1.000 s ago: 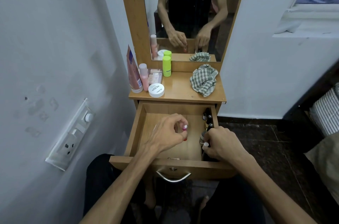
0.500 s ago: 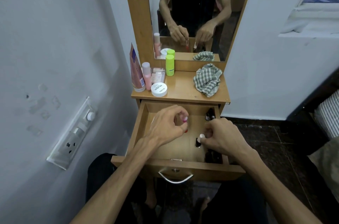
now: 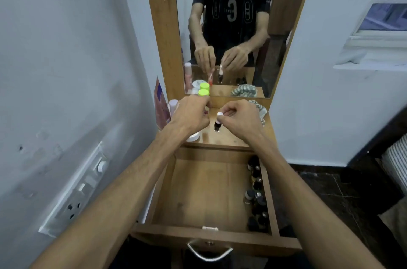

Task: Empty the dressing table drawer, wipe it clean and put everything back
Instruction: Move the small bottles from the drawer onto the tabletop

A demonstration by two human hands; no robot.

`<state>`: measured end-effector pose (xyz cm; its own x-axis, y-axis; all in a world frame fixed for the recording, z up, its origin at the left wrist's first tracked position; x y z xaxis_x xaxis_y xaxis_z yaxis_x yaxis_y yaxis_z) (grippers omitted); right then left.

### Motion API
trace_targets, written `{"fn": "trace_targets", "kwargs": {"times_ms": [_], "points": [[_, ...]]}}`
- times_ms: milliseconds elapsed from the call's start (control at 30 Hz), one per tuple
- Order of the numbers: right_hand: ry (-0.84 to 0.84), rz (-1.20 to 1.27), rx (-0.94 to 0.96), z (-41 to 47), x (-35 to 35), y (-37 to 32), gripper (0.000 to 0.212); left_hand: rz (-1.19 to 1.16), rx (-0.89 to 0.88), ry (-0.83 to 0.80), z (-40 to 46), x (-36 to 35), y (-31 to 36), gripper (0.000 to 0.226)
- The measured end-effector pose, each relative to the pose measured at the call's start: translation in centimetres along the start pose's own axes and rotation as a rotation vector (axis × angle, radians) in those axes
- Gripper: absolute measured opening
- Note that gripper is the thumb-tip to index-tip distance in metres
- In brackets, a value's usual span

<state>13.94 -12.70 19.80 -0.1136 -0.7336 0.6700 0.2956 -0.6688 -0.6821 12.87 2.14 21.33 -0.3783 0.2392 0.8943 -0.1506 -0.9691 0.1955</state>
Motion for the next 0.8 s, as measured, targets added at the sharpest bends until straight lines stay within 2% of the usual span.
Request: {"fn": "trace_targets", "kwargs": {"times_ms": [200, 433, 800], "points": [[-0.008, -0.045, -0.007, 4.6, -3.2, 0.4, 0.014, 0.131, 0.058, -0.085, 2.3, -2.7, -1.2, 0.023], [-0.033, -0.052, -0.02, 7.2, -5.7, 1.3, 0.015, 0.111, 0.085, -0.052, 3.8, -3.3, -2.0, 0.029], [-0.008, -0.004, 0.012, 7.7, -6.2, 1.6, 0.011, 0.232, 0.055, -0.06, 4.1, -3.1, -1.5, 0.023]]}}
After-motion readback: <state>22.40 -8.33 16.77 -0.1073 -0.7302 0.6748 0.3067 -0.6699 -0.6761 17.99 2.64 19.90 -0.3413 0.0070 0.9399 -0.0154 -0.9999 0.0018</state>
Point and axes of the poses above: each hand's wrist, its own z-axis towards the middle knuckle, its own x-axis out of the back of the hand, y = z × x, the point moved 8 cm from there along z, towards the middle knuckle, and after that the axes turned 3 degrees about y, right-handed, at the moved point
